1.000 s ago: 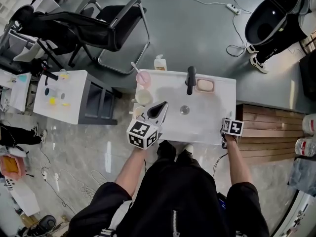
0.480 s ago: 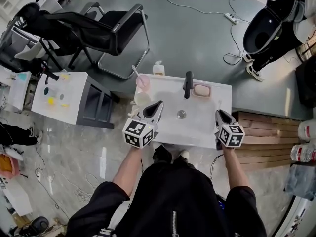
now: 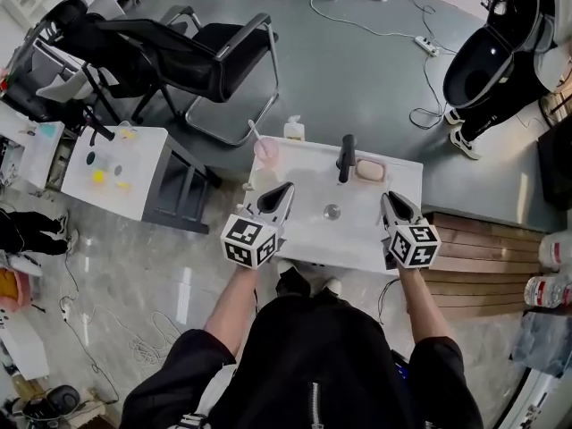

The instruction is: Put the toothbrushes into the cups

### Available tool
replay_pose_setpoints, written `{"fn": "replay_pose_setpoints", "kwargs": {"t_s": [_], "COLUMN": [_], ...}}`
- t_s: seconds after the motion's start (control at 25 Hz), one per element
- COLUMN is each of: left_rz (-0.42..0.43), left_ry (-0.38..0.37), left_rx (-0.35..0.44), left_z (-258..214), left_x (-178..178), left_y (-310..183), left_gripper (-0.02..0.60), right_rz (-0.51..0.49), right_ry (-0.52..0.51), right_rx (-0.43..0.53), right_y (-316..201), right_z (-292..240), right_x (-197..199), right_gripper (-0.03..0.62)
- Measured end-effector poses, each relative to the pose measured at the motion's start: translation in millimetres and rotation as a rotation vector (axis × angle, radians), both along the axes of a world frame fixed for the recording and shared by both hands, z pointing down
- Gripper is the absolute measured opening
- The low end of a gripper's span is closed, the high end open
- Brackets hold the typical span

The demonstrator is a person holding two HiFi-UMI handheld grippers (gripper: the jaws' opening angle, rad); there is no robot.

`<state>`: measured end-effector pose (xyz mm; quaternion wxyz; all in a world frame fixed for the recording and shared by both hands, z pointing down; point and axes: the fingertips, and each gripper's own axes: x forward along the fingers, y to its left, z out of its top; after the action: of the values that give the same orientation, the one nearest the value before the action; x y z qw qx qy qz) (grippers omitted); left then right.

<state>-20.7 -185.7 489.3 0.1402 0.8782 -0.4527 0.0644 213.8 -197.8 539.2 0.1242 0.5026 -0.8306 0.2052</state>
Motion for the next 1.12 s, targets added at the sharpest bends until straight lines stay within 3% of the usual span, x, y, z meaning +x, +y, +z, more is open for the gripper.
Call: {"fn": "replay_pose_setpoints", "kwargs": {"t_s": [0.6, 0.88, 1.12], "left_rz": [-0.294, -0.359, -0.381], "left_ry": [-0.006, -0.005, -0.004], "left_rx": [-0.003, -0.006, -0.011], "left_z": [2, 8, 16], "left_x": [-145, -187, -214], "left_y": [33, 38, 37], "left_gripper": [0.0, 0.002, 0.002], "right_rz": [-0.362, -0.462, -0.489], "right_ry": [-0.052, -0.062, -0.108], "right_rx": [0.03, 0.037, 0.085], "right_y": [-19, -33, -61], "right_z": [-16, -17, -37], "right_x": [-192, -261, -314], "right_gripper": [0.049, 0.049, 0.049]}}
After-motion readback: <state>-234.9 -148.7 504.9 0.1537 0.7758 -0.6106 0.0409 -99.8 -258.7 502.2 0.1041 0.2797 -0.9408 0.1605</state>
